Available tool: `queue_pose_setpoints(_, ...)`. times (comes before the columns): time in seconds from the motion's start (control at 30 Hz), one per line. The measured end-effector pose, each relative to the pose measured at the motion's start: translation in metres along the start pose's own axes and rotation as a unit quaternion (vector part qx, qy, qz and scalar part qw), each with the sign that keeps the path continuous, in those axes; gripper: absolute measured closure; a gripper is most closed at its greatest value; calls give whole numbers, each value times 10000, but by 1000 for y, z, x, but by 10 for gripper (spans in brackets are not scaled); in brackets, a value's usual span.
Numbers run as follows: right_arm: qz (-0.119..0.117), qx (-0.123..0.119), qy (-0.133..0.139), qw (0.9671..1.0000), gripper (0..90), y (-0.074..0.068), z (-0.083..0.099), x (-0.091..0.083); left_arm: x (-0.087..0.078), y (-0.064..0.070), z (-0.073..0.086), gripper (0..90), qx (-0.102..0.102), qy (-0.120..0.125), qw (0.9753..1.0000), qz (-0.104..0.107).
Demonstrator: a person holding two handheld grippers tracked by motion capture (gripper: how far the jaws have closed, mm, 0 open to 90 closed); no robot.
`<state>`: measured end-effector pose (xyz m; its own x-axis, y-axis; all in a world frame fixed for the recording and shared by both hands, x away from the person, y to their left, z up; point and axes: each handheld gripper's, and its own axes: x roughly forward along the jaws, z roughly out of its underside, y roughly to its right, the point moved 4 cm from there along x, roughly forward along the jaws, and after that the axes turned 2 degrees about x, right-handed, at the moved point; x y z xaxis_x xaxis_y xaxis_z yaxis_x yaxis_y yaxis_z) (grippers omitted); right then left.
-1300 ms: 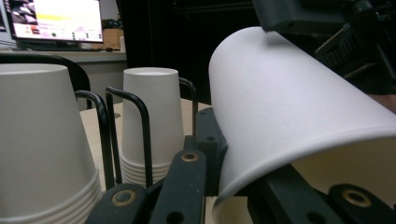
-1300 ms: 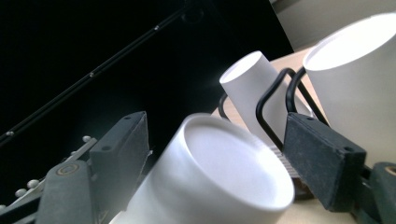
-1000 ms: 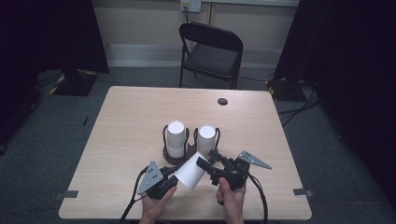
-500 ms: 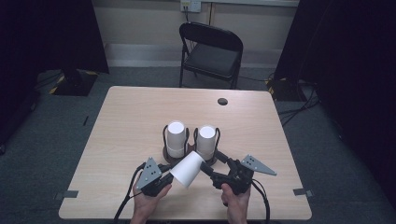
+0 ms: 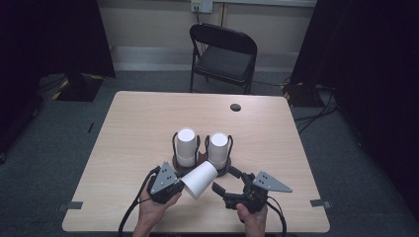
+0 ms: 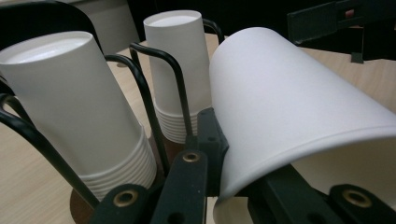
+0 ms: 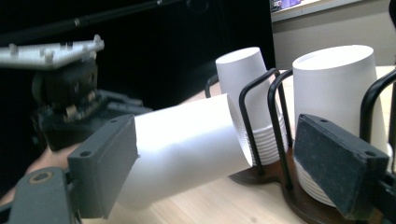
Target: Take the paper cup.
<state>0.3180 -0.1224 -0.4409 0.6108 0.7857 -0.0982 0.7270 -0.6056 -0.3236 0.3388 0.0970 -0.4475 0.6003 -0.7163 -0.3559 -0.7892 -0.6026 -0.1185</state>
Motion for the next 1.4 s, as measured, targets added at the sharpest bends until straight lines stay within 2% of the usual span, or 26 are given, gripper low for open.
queue_pose_setpoints(0.07,33,-132,-81,9999,136,-1,3,1,1,-1,-1,873,-20,-95,9999,106)
queue_pose_setpoints(0.13,114,-302,-211,9993,140,-1,6,1,2,-1,-1,873,6,-288,9994,198)
queue_pose_setpoints(0.2,137,-343,-306,9989,135,-2,8,0,4,-3,-1,872,-4,-514,9986,141)
queue_pose_setpoints(0.23,194,-392,-364,9984,137,-2,9,0,6,-5,-1,872,-104,-626,9977,256)
queue_pose_setpoints(0.33,268,-541,-511,9969,137,-3,12,-1,8,-7,-2,872,-200,-776,9962,338)
queue_pose_setpoints(0.47,388,-909,-654,9930,129,-6,18,1,13,-10,-6,872,-170,-1149,9920,491)
queue_pose_setpoints(0.6,378,-1106,-820,9898,129,-10,23,4,17,-12,-7,874,-210,-1575,9855,600)
queue_pose_setpoints(0.67,370,-1202,-891,9880,129,-11,26,5,18,-13,-6,875,-238,-1672,9836,636)
queue_pose_setpoints(0.77,332,-1390,-1039,9843,143,-13,30,7,18,-12,-5,875,-270,-1718,9825,670)
queue_pose_setpoints(0.8,310,-1438,-1076,9832,146,-13,31,7,18,-12,-6,875,-291,-1799,9809,676)
queue_pose_setpoints(0.87,357,-1664,-1106,9792,143,-15,33,7,20,-13,-7,874,-378,-1922,9781,697)
queue_pose_setpoints(0.93,320,-1842,-1106,9761,145,-18,34,8,21,-14,-9,874,-389,-2182,9726,704)
queue_pose_setpoints(1.0,371,-2003,-1108,9727,149,-19,35,10,23,-13,-10,874,-513,-2335,9679,777)
queue_pose_setpoints(1.07,443,-2245,-1126,9669,162,-20,37,11,24,-13,-12,874,-607,-2451,9644,782)
queue_pose_setpoints(1.1,481,-2343,-1171,9639,160,-20,38,12,25,-14,-12,874,-580,-2516,9626,817)
queue_pose_setpoints(1.17,401,-2469,-1225,9604,160,-21,40,15,26,-13,-13,874,-636,-2595,9597,871)
queue_pose_setpoints(1.2,408,-2554,-1266,9576,159,-22,42,16,27,-14,-13,874,-676,-2586,9594,899)
queue_pose_setpoints(1.33,476,-2835,-1332,9485,150,-25,47,20,28,-13,-16,875,-651,-2734,9549,953)
queue_pose_setpoints(1.4,525,-2912,-1310,9462,150,-26,48,22,29,-12,-17,875,-621,-2813,9527,965)
